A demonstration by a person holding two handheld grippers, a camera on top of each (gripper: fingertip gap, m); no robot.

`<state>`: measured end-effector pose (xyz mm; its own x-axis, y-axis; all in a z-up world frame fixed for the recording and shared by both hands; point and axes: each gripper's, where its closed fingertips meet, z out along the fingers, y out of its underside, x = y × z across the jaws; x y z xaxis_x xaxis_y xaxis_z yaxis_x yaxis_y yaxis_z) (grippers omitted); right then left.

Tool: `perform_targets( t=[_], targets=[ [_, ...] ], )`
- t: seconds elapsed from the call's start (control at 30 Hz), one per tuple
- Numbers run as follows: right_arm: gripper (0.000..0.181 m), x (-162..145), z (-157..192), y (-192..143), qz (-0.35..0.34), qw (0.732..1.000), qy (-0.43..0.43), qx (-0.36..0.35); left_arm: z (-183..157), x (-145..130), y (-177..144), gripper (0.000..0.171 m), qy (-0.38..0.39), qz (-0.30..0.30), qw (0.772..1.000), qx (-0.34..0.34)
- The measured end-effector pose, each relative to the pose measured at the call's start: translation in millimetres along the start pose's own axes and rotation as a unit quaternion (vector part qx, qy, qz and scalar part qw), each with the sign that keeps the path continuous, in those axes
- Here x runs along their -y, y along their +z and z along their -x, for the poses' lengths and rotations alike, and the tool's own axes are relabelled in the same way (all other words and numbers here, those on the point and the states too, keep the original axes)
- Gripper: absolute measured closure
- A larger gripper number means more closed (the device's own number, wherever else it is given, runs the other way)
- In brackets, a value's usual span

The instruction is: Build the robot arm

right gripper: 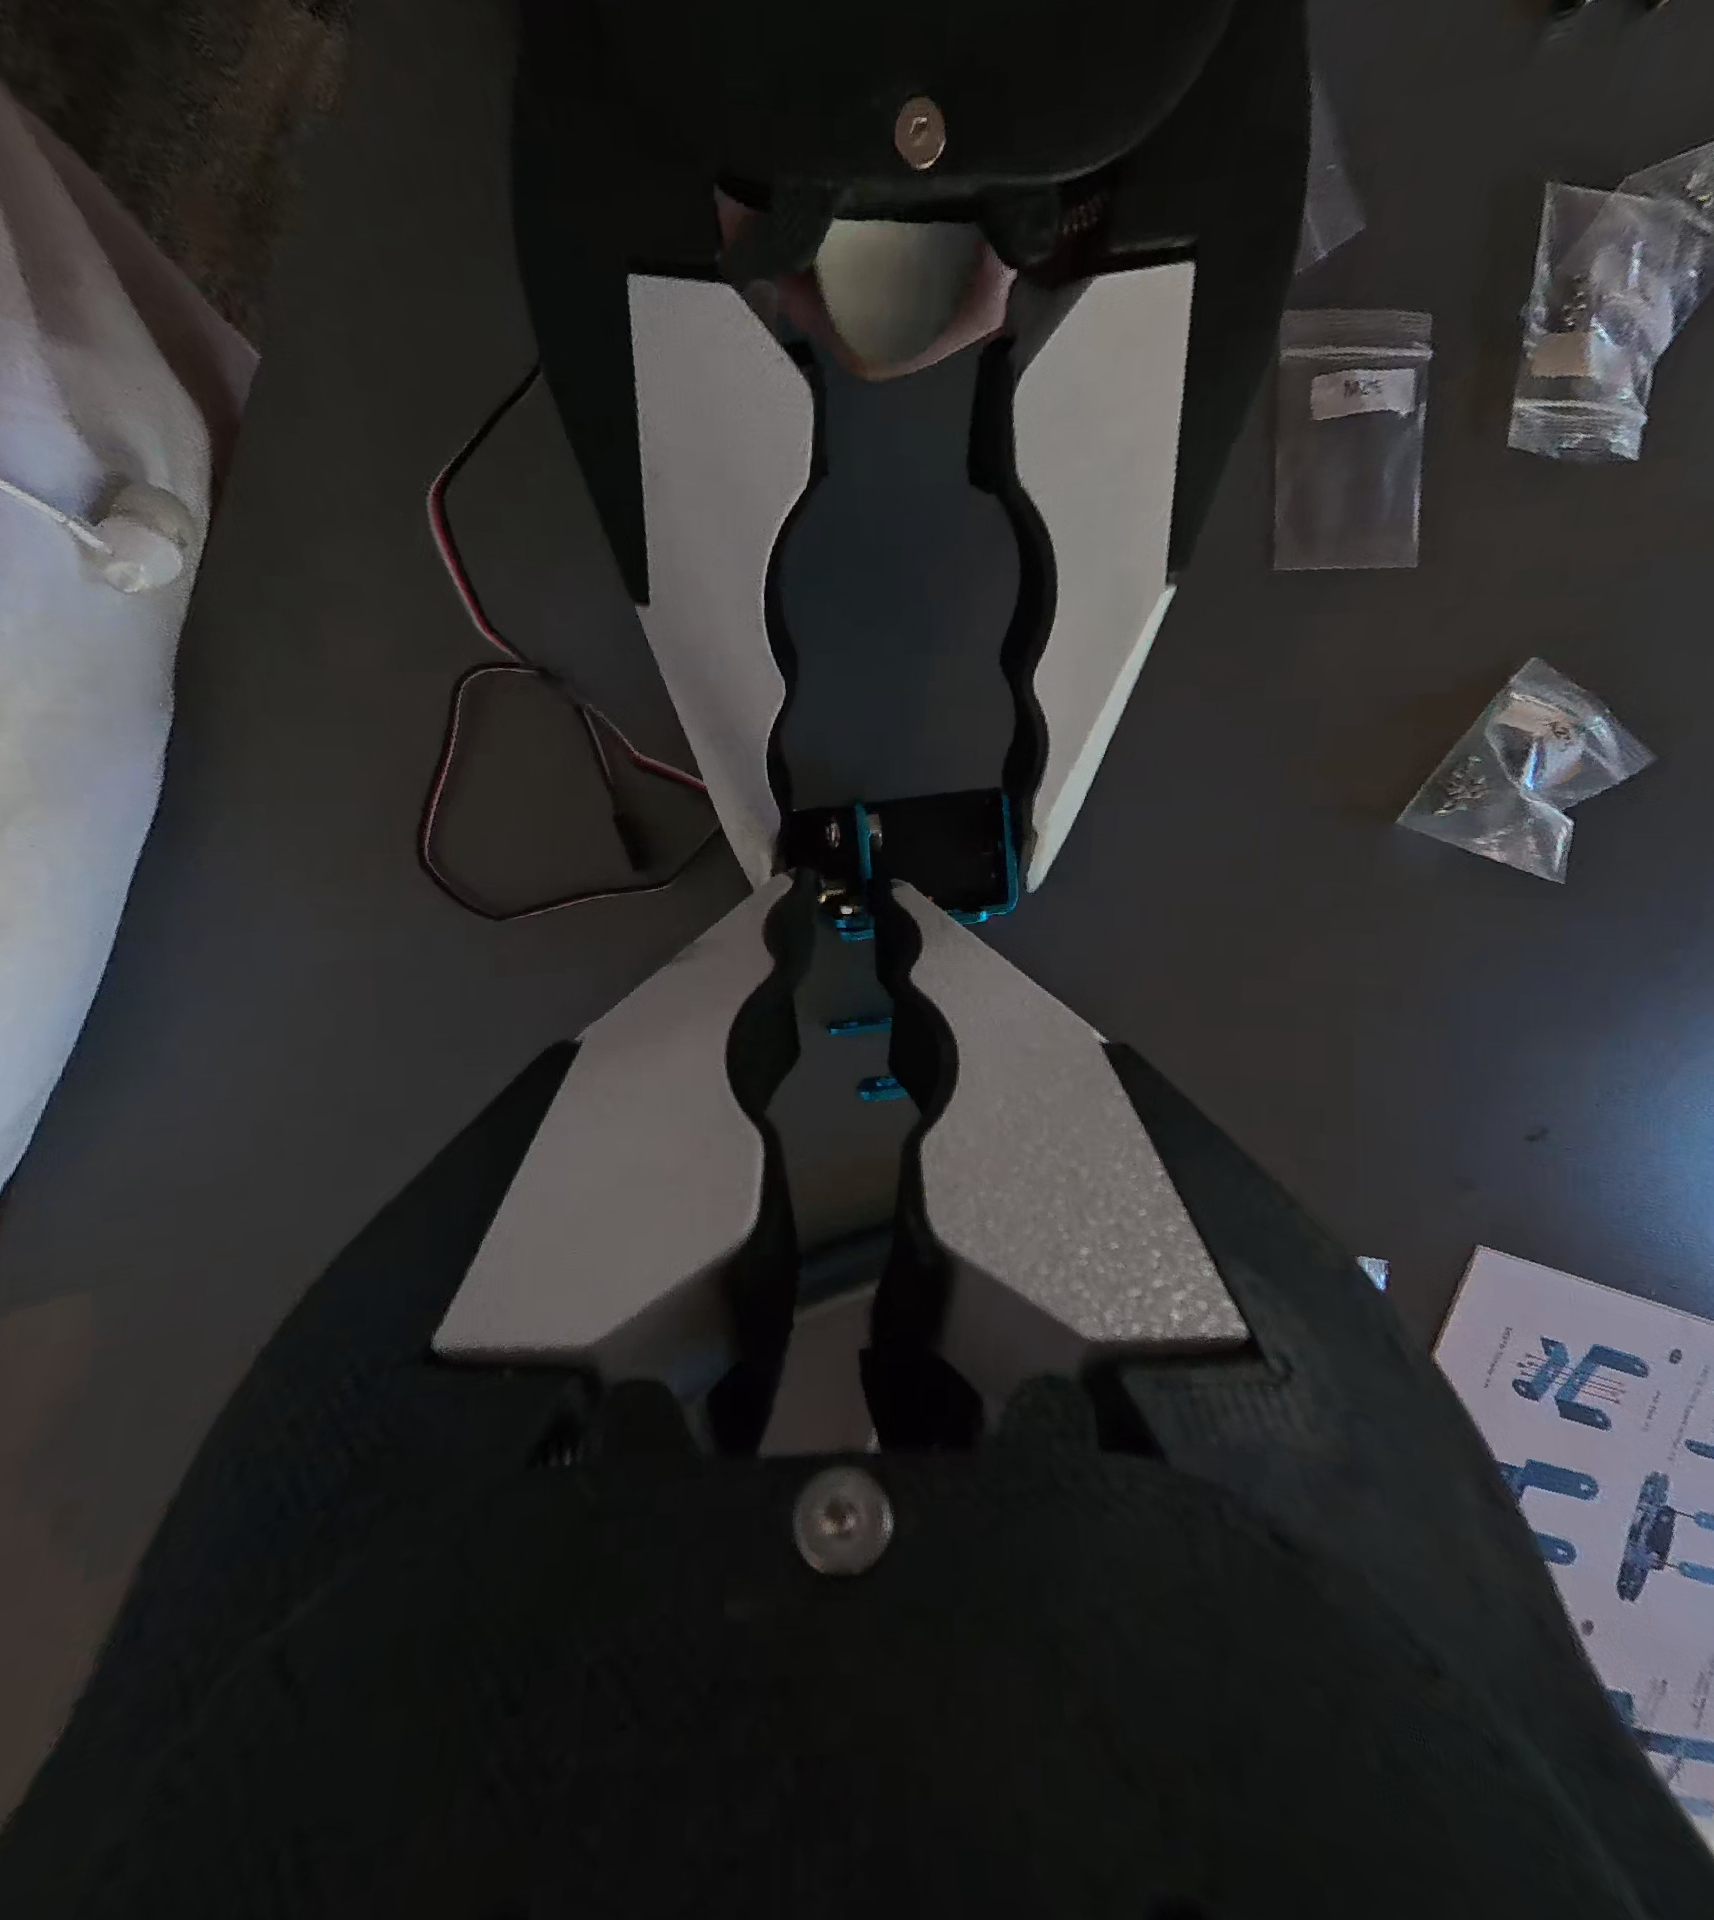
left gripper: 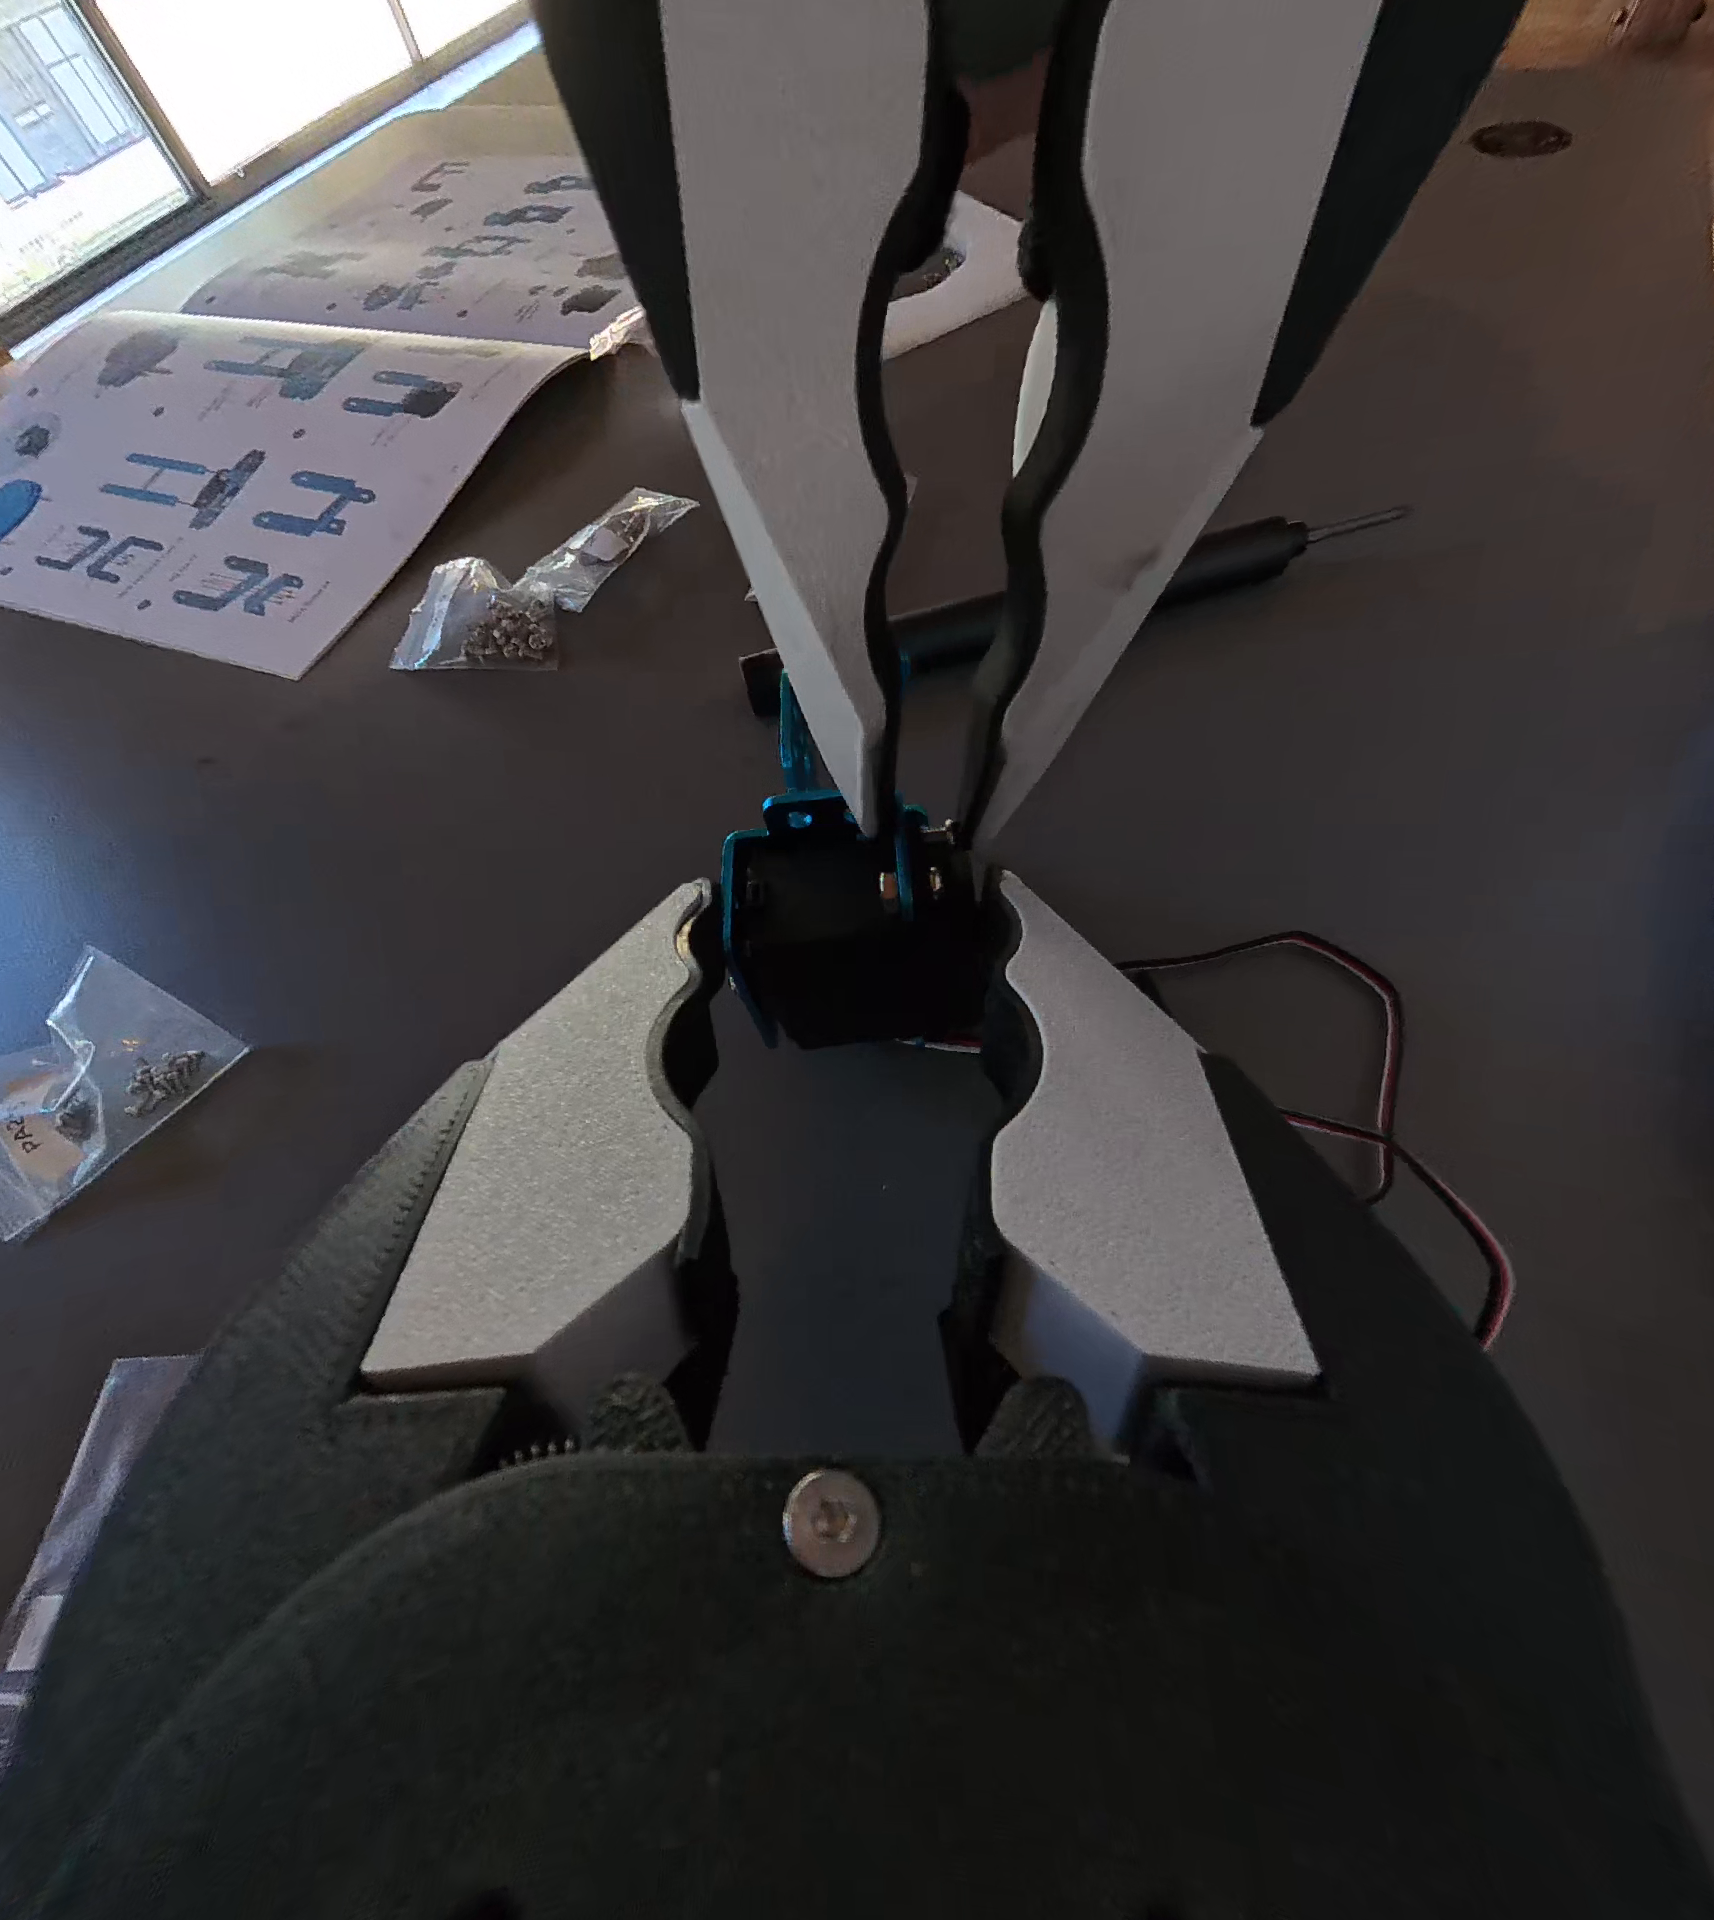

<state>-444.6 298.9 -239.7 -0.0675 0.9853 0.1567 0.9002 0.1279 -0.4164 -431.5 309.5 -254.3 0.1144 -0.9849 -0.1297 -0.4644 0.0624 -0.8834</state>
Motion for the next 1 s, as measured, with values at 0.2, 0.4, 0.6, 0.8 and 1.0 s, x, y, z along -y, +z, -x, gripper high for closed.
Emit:
perform_targets(
  t=[0.2,0.4,0.6,0.8,1.0],
  targets=[
    [0.169,-0.4,0.3,0.7,0.034,0.999,-0.016,-0.015,1.0,-0.5,0.0,0.121,-0.008,0.001,1.000,0.000],
    [0.170,-0.1,4.0,-1.0,-0.001,1.000,0.022,0.009,-1.1,0.2,0.2,0.121,0.016,-0.001,1.000,0.005],
    [0.171,-0.1,4.8,-1.3,0.001,0.997,0.027,0.076,-1.3,0.3,0.5,0.121,0.028,-0.001,1.000,0.009],
    [0.170,-0.8,0.8,-0.2,0.040,0.998,0.002,0.043,0.6,-0.5,0.5,0.121,0.002,0.003,1.000,0.006],
    [0.171,-1.8,5.5,-1.0,0.053,0.996,-0.060,0.037,-2.6,0.7,0.8,0.121,0.028,-0.001,1.000,0.008]
  ],
)
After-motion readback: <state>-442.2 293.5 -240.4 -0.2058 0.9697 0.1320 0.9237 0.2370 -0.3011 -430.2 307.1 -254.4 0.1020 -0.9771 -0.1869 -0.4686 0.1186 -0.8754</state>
